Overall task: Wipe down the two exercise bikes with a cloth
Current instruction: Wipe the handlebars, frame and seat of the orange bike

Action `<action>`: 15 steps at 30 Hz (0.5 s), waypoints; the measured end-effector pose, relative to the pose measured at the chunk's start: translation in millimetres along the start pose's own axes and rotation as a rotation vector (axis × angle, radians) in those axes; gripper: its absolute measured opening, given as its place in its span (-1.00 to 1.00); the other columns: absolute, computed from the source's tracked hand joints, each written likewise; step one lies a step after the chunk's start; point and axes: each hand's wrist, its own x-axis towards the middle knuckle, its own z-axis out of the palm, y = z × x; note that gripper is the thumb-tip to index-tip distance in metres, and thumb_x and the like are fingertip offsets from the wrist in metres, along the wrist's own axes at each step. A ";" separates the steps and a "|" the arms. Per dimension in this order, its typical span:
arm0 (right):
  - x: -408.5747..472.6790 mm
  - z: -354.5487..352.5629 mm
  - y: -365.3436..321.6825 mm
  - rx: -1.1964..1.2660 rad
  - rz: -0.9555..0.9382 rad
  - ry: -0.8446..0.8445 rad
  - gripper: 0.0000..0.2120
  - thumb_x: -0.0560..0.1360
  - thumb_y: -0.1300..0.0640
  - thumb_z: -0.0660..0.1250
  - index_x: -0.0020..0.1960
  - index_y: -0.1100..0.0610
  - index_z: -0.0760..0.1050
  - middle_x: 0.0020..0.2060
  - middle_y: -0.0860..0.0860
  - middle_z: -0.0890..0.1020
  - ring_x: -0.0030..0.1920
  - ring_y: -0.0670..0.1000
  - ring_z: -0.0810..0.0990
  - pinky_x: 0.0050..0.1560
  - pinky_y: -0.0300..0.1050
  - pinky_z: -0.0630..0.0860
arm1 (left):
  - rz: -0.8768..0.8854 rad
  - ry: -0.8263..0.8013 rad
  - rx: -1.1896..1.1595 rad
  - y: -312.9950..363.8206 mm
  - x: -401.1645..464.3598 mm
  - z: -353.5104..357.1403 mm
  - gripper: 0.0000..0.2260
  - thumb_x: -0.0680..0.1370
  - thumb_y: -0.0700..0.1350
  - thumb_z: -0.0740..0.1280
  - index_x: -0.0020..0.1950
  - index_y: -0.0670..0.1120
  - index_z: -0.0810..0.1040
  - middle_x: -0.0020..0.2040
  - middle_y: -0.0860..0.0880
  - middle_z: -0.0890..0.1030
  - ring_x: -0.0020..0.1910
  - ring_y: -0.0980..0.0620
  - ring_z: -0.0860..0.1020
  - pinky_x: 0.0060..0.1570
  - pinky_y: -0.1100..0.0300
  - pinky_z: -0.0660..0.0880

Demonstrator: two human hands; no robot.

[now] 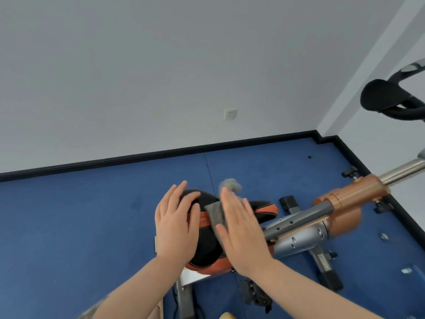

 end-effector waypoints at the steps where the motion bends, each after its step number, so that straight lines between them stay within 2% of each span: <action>1: -0.1 3.0 -5.0 0.004 -0.055 -0.016 -0.37 0.61 -0.03 0.03 0.59 0.07 -0.14 0.58 -0.06 0.03 0.56 -0.12 -0.05 0.55 -0.10 -0.11 | 0.075 0.000 0.040 1.5 -0.9 -0.4 -0.69 0.63 0.03 0.12 0.18 0.03 0.62 0.41 0.07 0.45 0.46 0.01 0.31 0.46 -0.07 0.18; 3: 1.8 0.2 -6.2 0.032 -0.068 -0.039 -0.38 0.63 -0.04 0.02 0.59 0.01 -0.18 0.57 -0.10 -0.01 0.55 -0.15 -0.07 0.55 -0.09 -0.06 | 0.134 -0.040 0.081 3.1 -1.2 -0.8 -0.66 0.61 0.08 0.11 0.08 0.03 0.66 0.34 0.08 0.52 0.43 0.01 0.37 0.47 -0.09 0.16; 6: 2.6 -7.4 -3.5 0.079 -0.081 -0.091 -0.39 0.63 -0.06 0.01 0.58 -0.03 -0.21 0.57 -0.15 -0.06 0.54 -0.19 -0.09 0.55 -0.10 -0.04 | 0.091 -0.106 0.069 3.5 3.0 -0.9 -0.86 0.59 0.00 0.31 0.04 0.05 0.64 0.30 0.15 0.53 0.41 0.07 0.36 0.48 -0.02 0.11; 9: 3.5 -15.1 3.3 0.045 -0.065 -0.112 -0.35 0.62 -0.10 0.04 0.59 0.01 -0.18 0.57 -0.16 -0.06 0.53 -0.22 -0.06 0.55 -0.09 -0.02 | 0.092 -0.143 0.104 6.0 6.1 -3.0 -0.96 0.57 -0.04 0.35 -0.05 0.05 0.60 0.28 0.17 0.49 0.41 0.11 0.33 0.50 -0.02 0.06; 12: -3.5 -17.3 4.4 -0.031 0.126 -0.085 -0.29 0.57 -0.27 0.00 0.59 -0.04 -0.18 0.55 -0.19 -0.09 0.53 -0.20 -0.16 0.54 -0.17 -0.12 | 0.081 -0.026 0.060 5.5 -5.5 -9.0 -0.94 0.54 -0.09 0.39 -0.11 0.06 0.56 0.22 0.19 0.44 0.28 0.16 0.33 0.46 -0.10 0.14; 15: -10.9 -8.3 -8.9 -0.139 0.114 -0.089 -0.33 0.57 -0.27 -0.10 0.59 -0.03 -0.13 0.56 -0.17 -0.07 0.54 -0.16 -0.23 0.55 -0.11 -0.14 | 0.056 0.061 0.008 -3.7 -32.8 -10.3 -0.94 0.53 0.03 0.30 -0.14 0.11 0.50 0.22 0.23 0.40 0.23 0.29 0.28 0.43 -0.06 0.15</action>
